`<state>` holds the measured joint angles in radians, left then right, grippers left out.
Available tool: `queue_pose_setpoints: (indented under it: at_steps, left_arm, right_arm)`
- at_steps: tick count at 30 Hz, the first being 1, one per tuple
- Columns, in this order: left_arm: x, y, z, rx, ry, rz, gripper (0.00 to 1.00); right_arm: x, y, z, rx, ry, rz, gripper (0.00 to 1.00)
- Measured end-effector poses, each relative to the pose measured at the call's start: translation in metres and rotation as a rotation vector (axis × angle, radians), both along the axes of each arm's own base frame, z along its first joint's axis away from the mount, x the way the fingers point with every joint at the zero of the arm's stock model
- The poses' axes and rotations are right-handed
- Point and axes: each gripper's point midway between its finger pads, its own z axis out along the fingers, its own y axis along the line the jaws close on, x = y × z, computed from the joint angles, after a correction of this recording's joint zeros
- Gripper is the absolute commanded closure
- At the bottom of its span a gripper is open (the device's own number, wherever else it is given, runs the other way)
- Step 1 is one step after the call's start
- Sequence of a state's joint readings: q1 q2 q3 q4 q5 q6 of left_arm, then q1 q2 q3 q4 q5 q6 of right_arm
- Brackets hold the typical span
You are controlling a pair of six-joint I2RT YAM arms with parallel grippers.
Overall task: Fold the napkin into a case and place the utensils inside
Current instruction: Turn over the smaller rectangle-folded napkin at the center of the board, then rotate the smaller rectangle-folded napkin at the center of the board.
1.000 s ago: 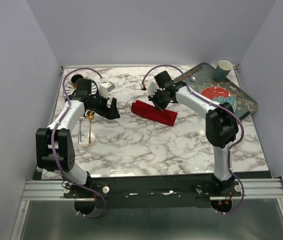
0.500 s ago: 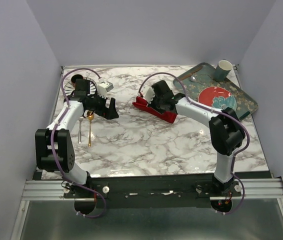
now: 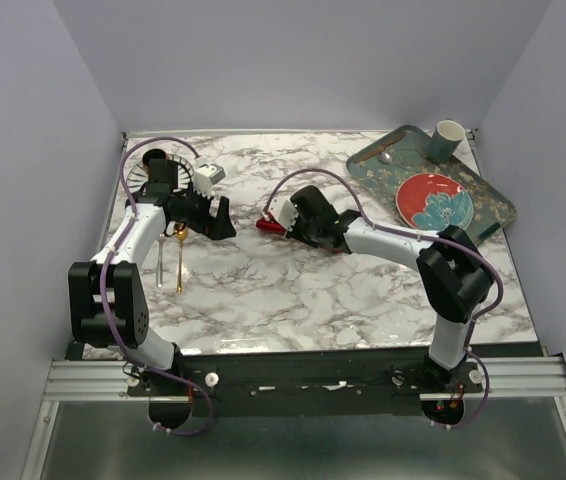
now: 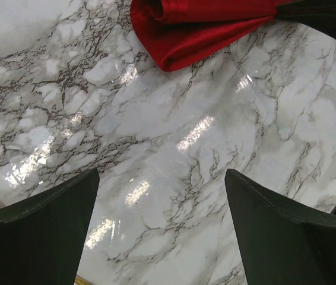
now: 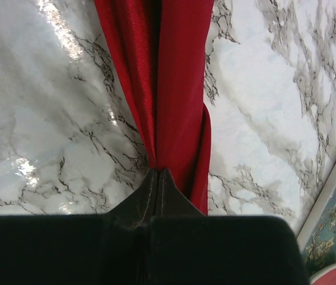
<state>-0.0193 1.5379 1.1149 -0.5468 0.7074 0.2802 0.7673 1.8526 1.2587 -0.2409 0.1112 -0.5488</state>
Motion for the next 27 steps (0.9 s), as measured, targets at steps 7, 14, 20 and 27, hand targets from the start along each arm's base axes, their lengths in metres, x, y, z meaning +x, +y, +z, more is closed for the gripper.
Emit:
queue_pose_setpoints:
  at_steps: [7,14,20,27]
  left_arm:
    - [-0.002,0.001,-0.003,0.002,0.009,0.001,0.01]
    - [-0.003,0.002,-0.004,0.008,-0.001,-0.013,0.15]
    - [0.002,-0.006,0.001,0.006,0.009,-0.040,0.53]
    - [0.038,-0.059,0.001,0.002,0.023,-0.144,0.65]
  right_arm:
    - [-0.033,0.011,-0.016,-0.017,0.032,0.043,0.51]
    - [-0.071,0.021,-0.017,-0.001,0.117,0.064,0.38]
    - [-0.059,0.008,0.029,0.156,0.224,-0.043,0.56]
    - [-0.032,-0.048,0.036,0.261,0.372,-0.239,0.63]
